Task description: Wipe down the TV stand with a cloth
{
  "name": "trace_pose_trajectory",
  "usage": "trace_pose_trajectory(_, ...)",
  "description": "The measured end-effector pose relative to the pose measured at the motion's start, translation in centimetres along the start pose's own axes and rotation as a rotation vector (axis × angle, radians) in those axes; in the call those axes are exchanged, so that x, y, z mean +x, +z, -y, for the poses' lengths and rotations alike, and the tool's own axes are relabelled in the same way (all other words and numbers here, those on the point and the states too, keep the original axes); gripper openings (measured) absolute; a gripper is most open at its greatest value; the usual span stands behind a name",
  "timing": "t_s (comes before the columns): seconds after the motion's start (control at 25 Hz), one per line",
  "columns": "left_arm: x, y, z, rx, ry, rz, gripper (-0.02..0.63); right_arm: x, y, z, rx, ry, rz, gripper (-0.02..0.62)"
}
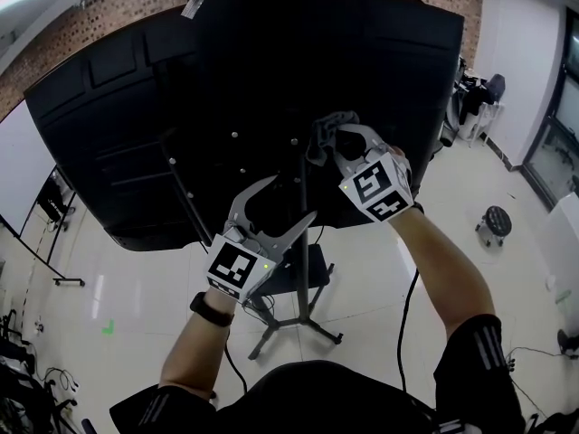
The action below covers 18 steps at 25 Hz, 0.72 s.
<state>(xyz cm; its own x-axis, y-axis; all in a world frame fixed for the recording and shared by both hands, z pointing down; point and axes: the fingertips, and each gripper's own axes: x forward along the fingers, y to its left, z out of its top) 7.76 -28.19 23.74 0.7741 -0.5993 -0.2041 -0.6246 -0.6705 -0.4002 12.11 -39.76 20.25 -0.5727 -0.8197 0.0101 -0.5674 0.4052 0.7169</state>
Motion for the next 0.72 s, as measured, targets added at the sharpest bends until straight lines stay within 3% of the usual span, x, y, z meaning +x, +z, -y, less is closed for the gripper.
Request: trace_pose_trajectory(0.72,5.7,-2.2,2.6,-0.048,-0.044,-0.003,0.341,-4.3,-7.5,5.7,0.029,-0.100,-0.081,0.032)
